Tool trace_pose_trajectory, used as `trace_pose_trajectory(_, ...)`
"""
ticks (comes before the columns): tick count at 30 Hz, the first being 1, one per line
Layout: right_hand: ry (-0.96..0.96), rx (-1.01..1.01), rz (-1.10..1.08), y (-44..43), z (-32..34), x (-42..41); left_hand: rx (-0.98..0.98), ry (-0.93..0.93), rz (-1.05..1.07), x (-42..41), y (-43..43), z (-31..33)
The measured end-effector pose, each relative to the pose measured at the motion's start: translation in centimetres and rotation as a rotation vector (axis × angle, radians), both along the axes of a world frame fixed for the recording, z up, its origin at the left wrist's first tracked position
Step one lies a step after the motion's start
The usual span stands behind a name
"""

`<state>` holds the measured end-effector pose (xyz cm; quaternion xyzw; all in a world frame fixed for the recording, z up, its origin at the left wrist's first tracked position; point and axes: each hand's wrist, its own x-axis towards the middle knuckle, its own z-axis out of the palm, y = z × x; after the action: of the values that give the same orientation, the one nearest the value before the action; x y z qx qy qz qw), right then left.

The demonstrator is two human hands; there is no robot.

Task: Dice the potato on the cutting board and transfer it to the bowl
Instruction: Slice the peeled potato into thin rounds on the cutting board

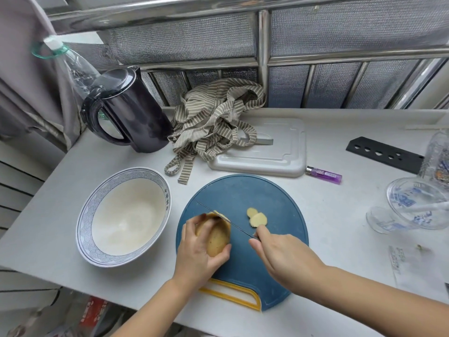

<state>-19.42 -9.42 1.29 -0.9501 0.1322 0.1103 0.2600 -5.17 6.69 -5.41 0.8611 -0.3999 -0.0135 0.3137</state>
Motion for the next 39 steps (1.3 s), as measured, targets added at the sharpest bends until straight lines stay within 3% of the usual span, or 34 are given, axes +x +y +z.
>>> trace_pose_trajectory(19,-0.013,0.055,0.013,0.6,-0.2,0.5,-0.016,0.033,0.006,0.5,0.1,-0.2)
trace_pose_trajectory(27,-0.022,0.168,0.002,-0.1,-0.3,0.8,-0.018,0.06,0.003,0.7,0.1,0.0)
trace_pose_trajectory(39,-0.047,0.084,0.035,0.4,-0.8,1.4,-0.017,0.097,0.005,1.1,0.0,0.1)
